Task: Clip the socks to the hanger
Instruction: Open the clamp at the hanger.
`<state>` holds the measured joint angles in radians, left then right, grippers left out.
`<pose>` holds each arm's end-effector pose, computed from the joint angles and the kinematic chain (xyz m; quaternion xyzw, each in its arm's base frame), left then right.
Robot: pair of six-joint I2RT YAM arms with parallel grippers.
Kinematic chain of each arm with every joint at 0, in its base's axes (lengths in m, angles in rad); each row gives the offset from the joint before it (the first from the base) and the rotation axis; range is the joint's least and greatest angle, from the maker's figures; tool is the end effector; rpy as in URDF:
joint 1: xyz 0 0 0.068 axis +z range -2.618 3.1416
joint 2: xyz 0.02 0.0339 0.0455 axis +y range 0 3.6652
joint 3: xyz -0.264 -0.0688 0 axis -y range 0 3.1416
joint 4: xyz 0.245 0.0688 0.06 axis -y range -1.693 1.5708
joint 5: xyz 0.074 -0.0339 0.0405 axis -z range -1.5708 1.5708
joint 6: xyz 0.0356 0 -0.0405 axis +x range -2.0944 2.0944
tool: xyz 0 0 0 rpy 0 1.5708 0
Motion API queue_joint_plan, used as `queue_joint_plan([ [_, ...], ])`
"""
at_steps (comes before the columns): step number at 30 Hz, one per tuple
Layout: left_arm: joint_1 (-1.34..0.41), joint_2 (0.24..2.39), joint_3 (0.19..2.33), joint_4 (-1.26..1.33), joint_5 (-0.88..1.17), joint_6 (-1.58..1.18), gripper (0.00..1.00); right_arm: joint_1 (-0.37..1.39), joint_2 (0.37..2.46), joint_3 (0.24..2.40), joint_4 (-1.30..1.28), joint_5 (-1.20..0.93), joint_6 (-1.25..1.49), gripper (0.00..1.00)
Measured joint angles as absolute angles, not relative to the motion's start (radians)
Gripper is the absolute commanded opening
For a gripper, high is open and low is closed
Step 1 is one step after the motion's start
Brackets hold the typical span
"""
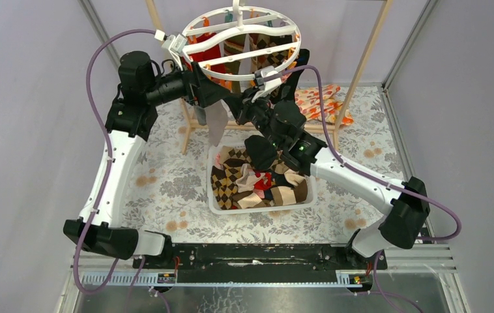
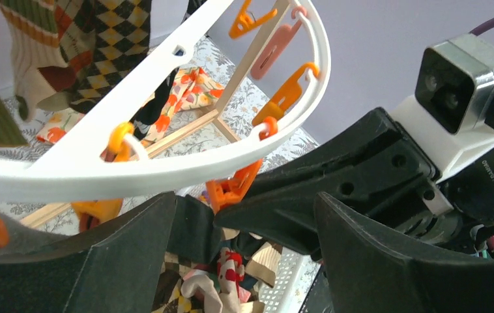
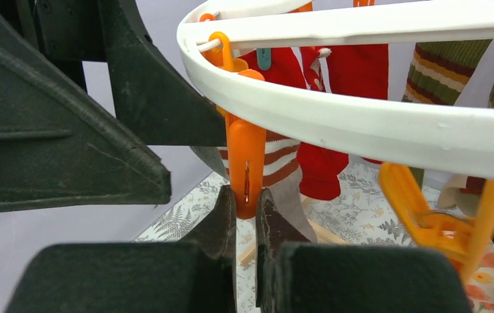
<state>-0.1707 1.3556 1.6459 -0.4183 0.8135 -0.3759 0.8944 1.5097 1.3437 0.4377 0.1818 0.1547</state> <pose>0.2704 -0.0729 0.4865 0.1893 0.7128 -0.4498 0.5039 0.2307 0.2771 0.4250 -0.1503 0.5877 0.3497 0.7139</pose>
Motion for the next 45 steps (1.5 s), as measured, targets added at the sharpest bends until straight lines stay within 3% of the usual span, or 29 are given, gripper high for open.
queue_joint_plan([
  [6, -0.198, 1.376, 1.658, -0.395, 0.794, -0.382, 0.81, 0.915, 1.523, 1.361, 0.430, 0.202, 0.155, 0.00],
  [20, -0.215, 1.416, 1.663, -0.387, 0.705, -0.402, 0.62, 0.934, 1.528, 1.386, 0.402, 0.247, 0.154, 0.00],
  [22, -0.216, 1.428, 1.671, -0.385, 0.701, -0.411, 0.55, 0.934, 1.533, 1.389, 0.400, 0.252, 0.155, 0.00],
  [25, -0.221, 1.433, 1.671, -0.379, 0.698, -0.425, 0.35, 0.934, 1.538, 1.389, 0.395, 0.255, 0.157, 0.01],
  [26, -0.223, 1.433, 1.671, -0.376, 0.698, -0.429, 0.29, 0.934, 1.539, 1.389, 0.394, 0.256, 0.159, 0.06],
  [29, -0.224, 1.433, 1.667, -0.351, 0.685, -0.424, 0.12, 0.934, 1.540, 1.393, 0.392, 0.263, 0.168, 0.33],
  [31, -0.223, 1.432, 1.660, -0.339, 0.681, -0.431, 0.05, 0.936, 1.540, 1.394, 0.390, 0.260, 0.175, 0.49],
  [33, -0.224, 1.431, 1.652, -0.319, 0.670, -0.432, 0.03, 0.944, 1.538, 1.394, 0.355, 0.251, 0.175, 0.58],
  [37, -0.224, 1.420, 1.633, -0.300, 0.665, -0.434, 0.02, 0.963, 1.526, 1.383, 0.278, 0.250, 0.174, 0.69],
  [45, -0.224, 1.395, 1.629, -0.300, 0.664, -0.434, 0.03, 0.946, 1.369, 1.271, 0.075, 0.241, 0.215, 0.70],
])
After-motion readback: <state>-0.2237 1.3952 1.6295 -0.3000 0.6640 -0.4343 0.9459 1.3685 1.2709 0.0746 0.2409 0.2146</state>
